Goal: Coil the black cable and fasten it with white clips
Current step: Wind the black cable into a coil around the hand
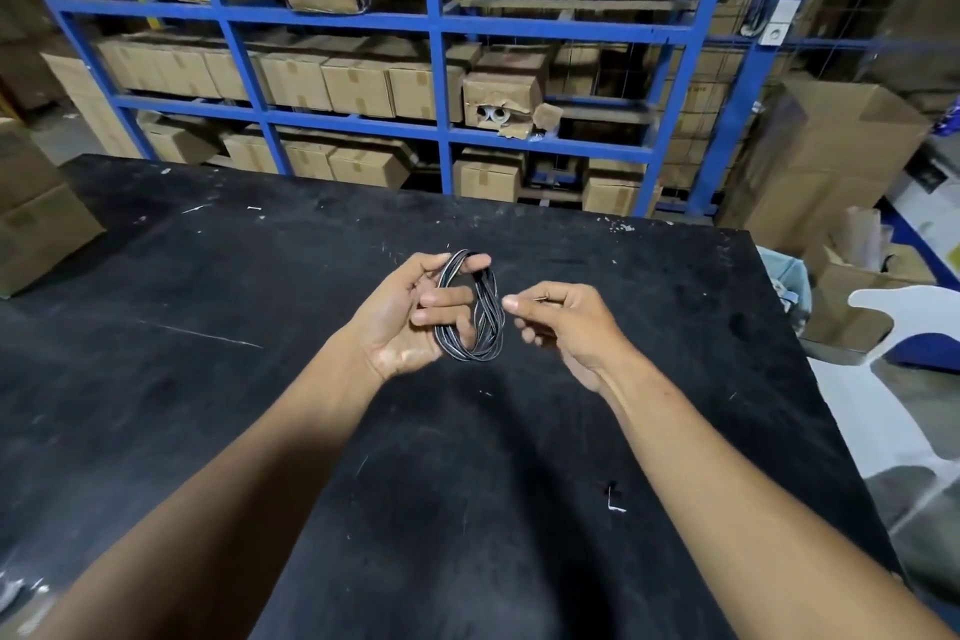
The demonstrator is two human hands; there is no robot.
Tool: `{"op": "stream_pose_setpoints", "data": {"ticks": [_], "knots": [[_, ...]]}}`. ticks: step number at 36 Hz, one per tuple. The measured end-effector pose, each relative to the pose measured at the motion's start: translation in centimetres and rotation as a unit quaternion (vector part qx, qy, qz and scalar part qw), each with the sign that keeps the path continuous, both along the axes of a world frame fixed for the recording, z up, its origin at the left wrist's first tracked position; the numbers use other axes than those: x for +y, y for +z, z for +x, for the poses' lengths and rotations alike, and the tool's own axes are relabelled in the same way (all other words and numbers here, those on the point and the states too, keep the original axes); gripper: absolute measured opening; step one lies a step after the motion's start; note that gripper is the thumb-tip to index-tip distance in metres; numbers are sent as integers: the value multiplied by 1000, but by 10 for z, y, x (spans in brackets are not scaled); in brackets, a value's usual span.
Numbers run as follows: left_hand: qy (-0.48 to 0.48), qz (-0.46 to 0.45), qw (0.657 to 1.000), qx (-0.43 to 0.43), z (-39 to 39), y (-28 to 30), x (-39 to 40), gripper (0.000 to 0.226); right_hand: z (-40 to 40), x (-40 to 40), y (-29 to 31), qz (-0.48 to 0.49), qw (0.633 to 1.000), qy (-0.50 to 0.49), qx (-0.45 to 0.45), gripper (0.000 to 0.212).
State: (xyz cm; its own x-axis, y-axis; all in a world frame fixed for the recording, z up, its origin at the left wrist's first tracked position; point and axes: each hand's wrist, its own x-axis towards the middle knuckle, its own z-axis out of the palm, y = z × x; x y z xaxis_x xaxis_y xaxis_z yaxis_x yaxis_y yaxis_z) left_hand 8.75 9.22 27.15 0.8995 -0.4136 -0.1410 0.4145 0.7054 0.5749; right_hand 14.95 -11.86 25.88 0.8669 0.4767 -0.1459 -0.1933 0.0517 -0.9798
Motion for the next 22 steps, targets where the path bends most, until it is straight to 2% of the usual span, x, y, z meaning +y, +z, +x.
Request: {"op": "stream_pose_setpoints", "data": {"ticks": [4,14,17,22], "knots": [[27,15,1000,5,0,1,-12,32,-5,2,2,69,995,-8,73,11],[102,89,991,-11,7,-7,-28,31,-17,2,4,126,983,49,128,25],[120,158,980,-31,8,-7,-29,34,-19,0,3,113,986,19,119,26],[144,229,963,-24,10,-4,-37,37,-23,0,1,88,994,-57,36,16]]}}
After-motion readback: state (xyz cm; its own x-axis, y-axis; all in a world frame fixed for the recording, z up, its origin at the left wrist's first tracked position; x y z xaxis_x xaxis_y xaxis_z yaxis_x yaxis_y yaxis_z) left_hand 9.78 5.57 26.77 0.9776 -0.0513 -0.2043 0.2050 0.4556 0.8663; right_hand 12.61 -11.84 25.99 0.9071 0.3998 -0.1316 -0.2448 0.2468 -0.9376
